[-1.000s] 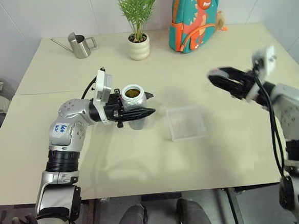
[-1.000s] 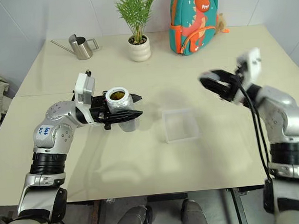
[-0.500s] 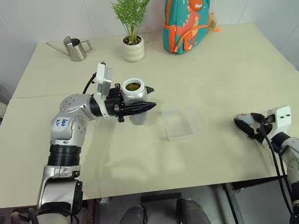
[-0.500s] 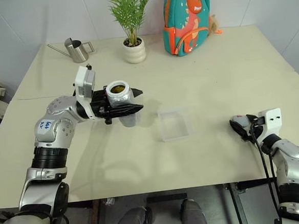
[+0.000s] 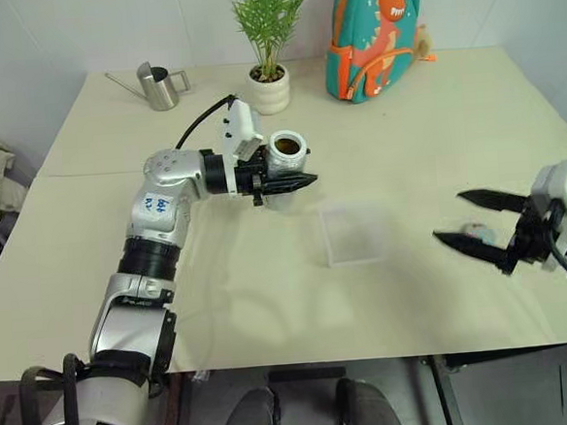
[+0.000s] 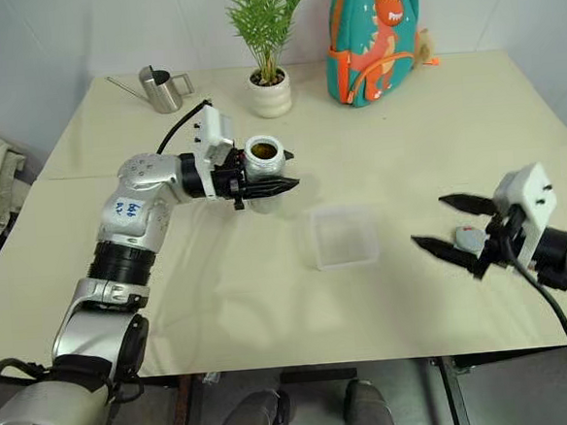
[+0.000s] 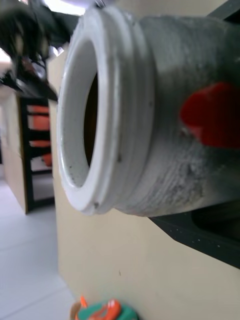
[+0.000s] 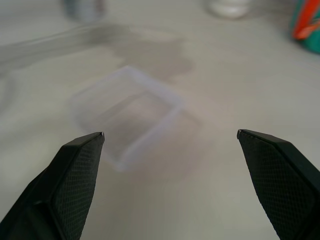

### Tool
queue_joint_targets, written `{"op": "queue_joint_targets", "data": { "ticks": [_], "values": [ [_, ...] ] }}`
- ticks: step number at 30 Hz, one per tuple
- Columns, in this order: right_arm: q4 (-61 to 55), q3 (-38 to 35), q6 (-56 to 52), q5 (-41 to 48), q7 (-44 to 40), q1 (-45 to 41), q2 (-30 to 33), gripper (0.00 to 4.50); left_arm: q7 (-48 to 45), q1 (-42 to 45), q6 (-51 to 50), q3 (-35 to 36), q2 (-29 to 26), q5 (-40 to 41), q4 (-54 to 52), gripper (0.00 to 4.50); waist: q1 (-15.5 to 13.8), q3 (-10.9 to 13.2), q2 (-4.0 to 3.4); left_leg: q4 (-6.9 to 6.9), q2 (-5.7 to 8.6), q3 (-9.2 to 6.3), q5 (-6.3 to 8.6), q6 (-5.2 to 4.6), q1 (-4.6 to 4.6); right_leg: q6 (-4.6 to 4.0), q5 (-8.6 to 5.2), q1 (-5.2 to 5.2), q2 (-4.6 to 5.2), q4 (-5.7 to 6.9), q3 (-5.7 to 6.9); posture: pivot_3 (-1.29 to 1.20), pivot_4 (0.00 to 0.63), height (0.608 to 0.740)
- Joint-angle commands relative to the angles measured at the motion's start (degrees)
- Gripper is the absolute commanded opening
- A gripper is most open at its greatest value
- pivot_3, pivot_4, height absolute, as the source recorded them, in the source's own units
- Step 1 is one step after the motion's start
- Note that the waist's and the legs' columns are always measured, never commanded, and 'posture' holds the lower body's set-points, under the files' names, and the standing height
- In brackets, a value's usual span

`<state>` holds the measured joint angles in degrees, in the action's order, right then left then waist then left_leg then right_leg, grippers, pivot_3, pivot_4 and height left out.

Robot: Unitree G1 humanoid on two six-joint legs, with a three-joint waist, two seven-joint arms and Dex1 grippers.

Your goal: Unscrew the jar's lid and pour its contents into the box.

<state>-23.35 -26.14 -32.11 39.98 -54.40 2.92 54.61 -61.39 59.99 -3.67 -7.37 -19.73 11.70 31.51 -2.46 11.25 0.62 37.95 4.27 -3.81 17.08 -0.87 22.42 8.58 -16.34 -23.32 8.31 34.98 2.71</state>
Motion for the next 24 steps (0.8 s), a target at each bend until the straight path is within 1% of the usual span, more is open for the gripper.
{"op": "queue_joint_targets", "data": {
  "ticks": [1,3,4,8,10,11,13,14,15,16,18,19,24],
  "values": [
    [-5.1,-3.3,-1.7,1.0,2.1,2.1,-0.7,4.47,9.0,4.1,10.8,-3.6,2.4,-9.4,4.4,2.08,-0.5,0.0,0.02,0.04,0.03,0.03,0.02,-0.04,0.05,0.07,0.04,0.0,0.02,-0.06,-0.02,0.0,0.15,0.74],
    [-6.4,-3.8,-2.0,0.8,4.2,3.5,-2.3,4.47,15.6,5.8,16.6,-5.9,3.6,-15.4,7.8,2.08,-0.7,0.0,0.05,0.07,0.08,0.07,0.01,-0.1,0.11,0.18,0.16,0.01,0.05,-0.22,-0.07,0.0,0.15,0.74],
    [-7.1,-3.9,-2.1,0.5,5.0,4.4,-3.1,4.47,20.6,6.7,20.0,-7.8,3.8,-19.8,9.4,2.08,-0.8,0.0,0.06,0.08,0.08,0.08,0.01,-0.12,0.16,0.2,0.23,0.01,0.06,-0.31,-0.08,0.0,0.15,0.74],
    [-10.7,-3.6,-2.4,0.6,8.9,7.7,-6.6,4.47,37.4,9.0,30.3,-13.7,5.6,-32.9,14.2,2.08,-1.4,0.1,0.11,0.04,0.08,0.09,0.0,-0.13,0.21,0.22,0.25,-0.03,0.05,-0.38,-0.07,0.0,0.15,0.74],
    [-11.9,-3.5,-2.4,0.3,10.1,9.0,-7.9,4.47,47.2,10.1,34.8,-17.2,5.4,-40.6,15.5,2.08,-1.5,0.1,0.11,0.03,0.08,0.14,0.0,-0.13,0.22,0.23,0.26,-0.07,0.05,-0.4,-0.1,0.0,0.15,0.74],
    [-12.4,-3.5,-2.5,0.3,10.7,9.5,-8.5,4.47,54.1,10.9,36.8,-19.6,4.9,-45.8,15.5,2.08,-1.6,0.1,0.12,0.03,0.08,0.15,0.0,-0.13,0.23,0.24,0.26,-0.07,0.05,-0.4,-0.1,0.0,0.15,0.74],
    [-12.9,-3.5,-2.4,0.0,11.4,10.3,-9.3,4.47,64.3,12.4,38.3,-23.8,4.1,-54.1,16.3,2.08,-1.8,0.1,0.14,0.03,0.08,0.17,0.0,-0.13,0.24,0.25,0.27,-0.09,0.04,-0.38,-0.11,0.0,0.15,0.74],
    [-13.1,-3.4,-2.2,-0.2,11.7,10.7,-9.6,4.47,71.9,13.2,37.8,-26.4,3.5,-59.7,15.8,2.08,-1.9,0.1,0.14,0.03,0.08,0.19,0.0,-0.13,0.24,0.25,0.27,-0.1,0.04,-0.36,-0.12,0.0,0.15,0.74],
    [-13.4,-3.4,-2.1,-0.2,11.9,11.1,-9.9,4.47,77.1,14.1,37.9,-28.7,3.2,-63.5,16.1,2.08,-2.0,0.1,0.14,0.03,0.08,0.2,0.0,-0.13,0.24,0.25,0.27,-0.1,0.04,-0.34,-0.14,0.0,0.15,0.74],
    [-13.6,-3.4,-2.1,-0.2,12.3,11.5,-10.4,4.47,85.3,15.3,36.6,-32.4,2.9,-69.7,15.9,2.08,-2.1,0.1,0.14,0.03,0.09,0.23,0.0,-0.13,0.23,0.27,0.28,-0.1,0.03,-0.34,-0.17,0.0,0.15,0.74],
    [-14.1,-3.3,-1.9,-0.1,13.0,11.9,-11.1,4.47,98.2,17.4,33.9,-38.8,2.9,-79.2,17.0,2.08,-2.2,0.1,0.16,0.03,0.09,0.25,0.01,-0.14,0.23,0.28,0.28,-0.09,0.02,-0.35,-0.19,0.0,0.15,0.74],
    [-14.2,-3.3,-1.9,-0.1,13.3,12.0,-11.4,4.47,103.2,18.3,32.6,-41.4,3.1,-82.7,18.0,2.08,-2.3,0.1,0.17,0.03,0.09,0.27,0.02,-0.15,0.23,0.3,0.29,-0.1,0.02,-0.34,-0.24,0.0,0.15,0.74],
    [-14.8,-2.8,-1.6,-0.2,14.2,12.5,-12.6,4.47,119.3,21.3,24.3,-49.2,5.8,-91.9,26.2,2.08,-2.3,0.1,0.2,0.03,0.12,0.39,0.04,-0.24,0.24,0.4,0.34,-0.12,0.02,-0.4,-0.36,0.0,0.15,0.74]
  ]
}}
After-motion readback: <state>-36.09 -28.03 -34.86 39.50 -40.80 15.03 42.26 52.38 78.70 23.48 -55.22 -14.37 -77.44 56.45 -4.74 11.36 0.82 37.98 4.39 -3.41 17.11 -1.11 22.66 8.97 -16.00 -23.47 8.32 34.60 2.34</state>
